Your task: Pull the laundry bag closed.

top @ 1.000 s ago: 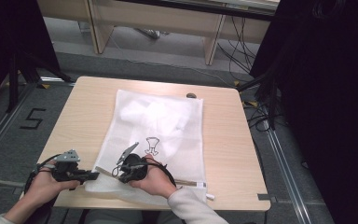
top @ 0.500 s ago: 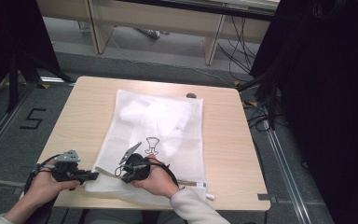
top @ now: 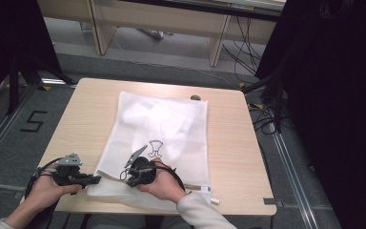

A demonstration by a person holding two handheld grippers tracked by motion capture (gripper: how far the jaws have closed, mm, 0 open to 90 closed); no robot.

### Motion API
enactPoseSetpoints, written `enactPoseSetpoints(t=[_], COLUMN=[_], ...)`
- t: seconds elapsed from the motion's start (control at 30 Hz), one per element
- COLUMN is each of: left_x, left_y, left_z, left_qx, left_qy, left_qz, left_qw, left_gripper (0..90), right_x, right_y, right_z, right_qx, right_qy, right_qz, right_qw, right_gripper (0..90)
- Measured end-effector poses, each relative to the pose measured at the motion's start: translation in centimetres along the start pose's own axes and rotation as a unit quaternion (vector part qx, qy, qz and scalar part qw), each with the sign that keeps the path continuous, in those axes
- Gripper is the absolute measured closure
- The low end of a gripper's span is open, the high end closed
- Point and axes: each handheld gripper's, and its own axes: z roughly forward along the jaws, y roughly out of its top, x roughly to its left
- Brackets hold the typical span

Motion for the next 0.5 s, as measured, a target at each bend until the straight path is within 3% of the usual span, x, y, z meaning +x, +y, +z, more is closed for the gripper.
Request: enactPoseSetpoints(t=[0.07,0.5], left_x=[-0.05,-0.06], left_y=[-0.08,-0.08], left_z=[0.14,0.14], left_qx=[-0.01,-0.009], left_qy=[0.003,0.0], left_qz=[-0.001,0.001], left_qw=[0.9999,1.0], left_gripper=[85.0,85.0], right_x=[-0.02,-0.12], right_y=[-0.1,-0.58], right_z=[-0.09,-0.69], right_qx=[0.0,0.002], right_qy=[0.001,-0.004], right_qz=[0.001,0.005], right_qw=[1.0,1.0], right_gripper=[82.2,82.2])
